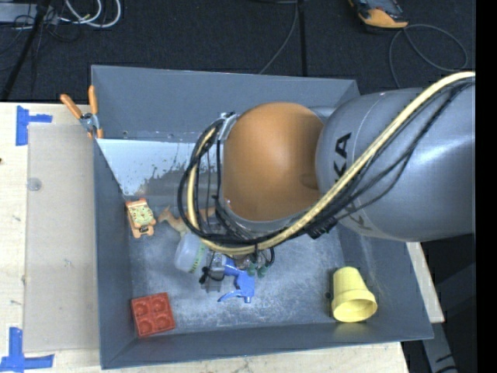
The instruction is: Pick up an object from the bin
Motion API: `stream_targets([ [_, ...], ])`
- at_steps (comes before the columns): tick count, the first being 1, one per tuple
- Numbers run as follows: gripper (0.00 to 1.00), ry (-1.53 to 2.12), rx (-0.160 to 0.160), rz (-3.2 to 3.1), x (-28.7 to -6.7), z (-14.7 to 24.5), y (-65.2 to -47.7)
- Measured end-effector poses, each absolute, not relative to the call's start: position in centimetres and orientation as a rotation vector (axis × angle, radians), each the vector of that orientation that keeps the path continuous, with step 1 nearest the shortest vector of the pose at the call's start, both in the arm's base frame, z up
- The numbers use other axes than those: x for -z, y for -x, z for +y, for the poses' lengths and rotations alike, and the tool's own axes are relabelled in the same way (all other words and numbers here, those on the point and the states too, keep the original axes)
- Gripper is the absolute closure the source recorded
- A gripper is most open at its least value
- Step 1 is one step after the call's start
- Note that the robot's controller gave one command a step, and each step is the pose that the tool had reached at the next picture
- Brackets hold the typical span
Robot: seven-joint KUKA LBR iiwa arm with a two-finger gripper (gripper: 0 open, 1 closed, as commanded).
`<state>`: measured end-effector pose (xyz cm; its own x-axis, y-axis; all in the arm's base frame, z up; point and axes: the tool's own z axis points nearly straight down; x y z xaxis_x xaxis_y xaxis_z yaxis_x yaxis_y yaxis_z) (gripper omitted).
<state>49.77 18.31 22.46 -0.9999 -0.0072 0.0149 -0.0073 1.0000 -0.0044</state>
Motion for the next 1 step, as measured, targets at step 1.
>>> stream_targets([
  [1,0.00,0.049,0.006,-3.149,-21.24,18.40,-50.88],
])
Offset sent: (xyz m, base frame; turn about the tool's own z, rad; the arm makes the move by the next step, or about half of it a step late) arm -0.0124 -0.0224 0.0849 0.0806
